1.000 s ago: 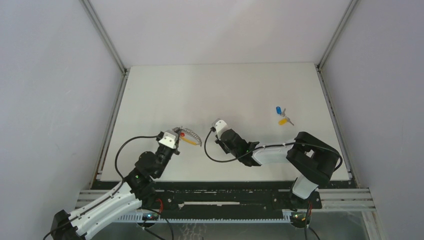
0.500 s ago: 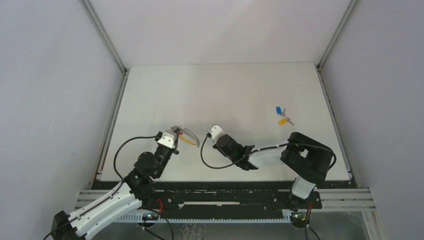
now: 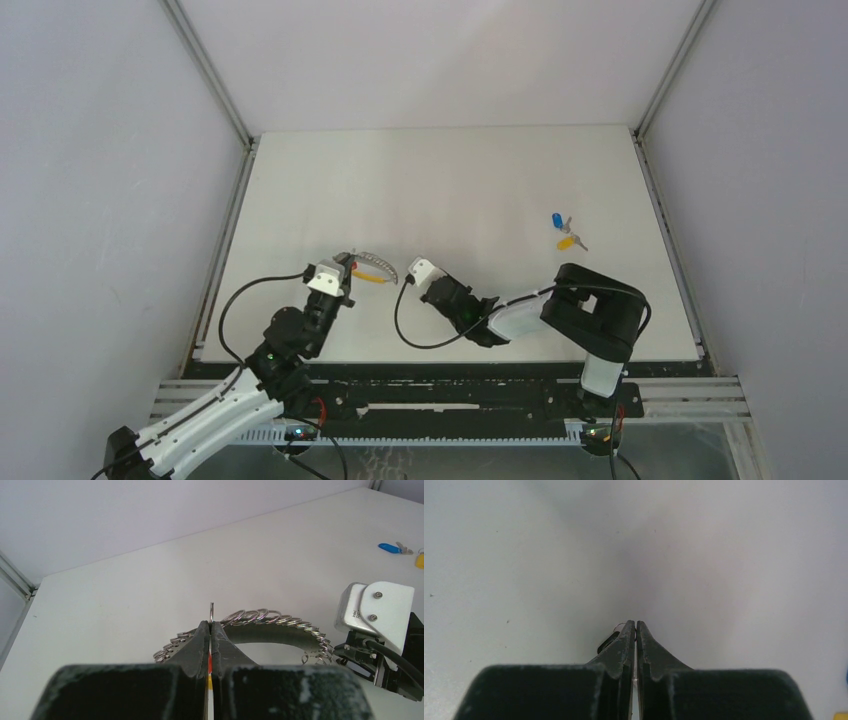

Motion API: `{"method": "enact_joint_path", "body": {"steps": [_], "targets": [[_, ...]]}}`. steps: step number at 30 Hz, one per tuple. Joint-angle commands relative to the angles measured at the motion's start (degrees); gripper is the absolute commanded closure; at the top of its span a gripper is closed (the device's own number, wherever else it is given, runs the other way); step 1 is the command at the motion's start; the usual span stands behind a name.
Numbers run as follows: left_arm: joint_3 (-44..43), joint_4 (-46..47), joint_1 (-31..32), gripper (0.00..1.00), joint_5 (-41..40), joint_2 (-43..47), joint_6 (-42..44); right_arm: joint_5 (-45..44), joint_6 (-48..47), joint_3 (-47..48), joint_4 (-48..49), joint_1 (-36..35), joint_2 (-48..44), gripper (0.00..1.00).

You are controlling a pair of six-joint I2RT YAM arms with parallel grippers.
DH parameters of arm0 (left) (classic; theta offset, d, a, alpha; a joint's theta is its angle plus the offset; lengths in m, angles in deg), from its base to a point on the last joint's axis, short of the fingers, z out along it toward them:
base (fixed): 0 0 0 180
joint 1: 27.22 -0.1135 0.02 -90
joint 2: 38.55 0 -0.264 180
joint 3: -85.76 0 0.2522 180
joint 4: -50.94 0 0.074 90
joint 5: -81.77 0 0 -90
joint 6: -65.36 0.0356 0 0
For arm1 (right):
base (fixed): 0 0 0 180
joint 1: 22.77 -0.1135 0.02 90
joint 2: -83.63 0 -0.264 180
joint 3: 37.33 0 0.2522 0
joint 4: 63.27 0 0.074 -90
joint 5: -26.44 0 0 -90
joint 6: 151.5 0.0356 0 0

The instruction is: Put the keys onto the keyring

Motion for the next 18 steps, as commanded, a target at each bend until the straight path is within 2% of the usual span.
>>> {"method": "enact_joint_path", "body": {"steps": [1,3,5,8,12,15,18], "targets": [[0.9,4.2,0.2,1.00,-1.2,0.5,-1.0,-2.0,-1.9,1.6,6.2,-0.8,0.8,1.00],[0.9,4.2,0.3,1.00,-1.2,0.5,-1.0,-2.1,-1.5,1.6,5.3,-1.0,0.3,1.00],[0.9,4.3,0.2,1.00,-1.1,0.5,-1.0,-2.0,-1.2,1.6,3.4,-1.3,-0.8,0.95],[0.8,4.3,0.2,1.00,-1.1,0.5,-1.1,-0.9,-0.4,1.6,0.4,-1.5,-3.7,0.84],[0.9,4.2,0.3,1.00,-1.2,0.6,-1.1,2.2,2.0,1.8,-5.8,-0.5,-10.0,0.75],[0.9,4.3,0.2,1.00,-1.1,0.6,-1.0,8.2,6.4,3.8,-15.6,2.3,-14.5,0.68],[0.9,4.3,0.2,1.00,-0.9,0.6,-1.0,19.1,10.9,8.0,-26.9,7.3,-17.1,0.61]]}}
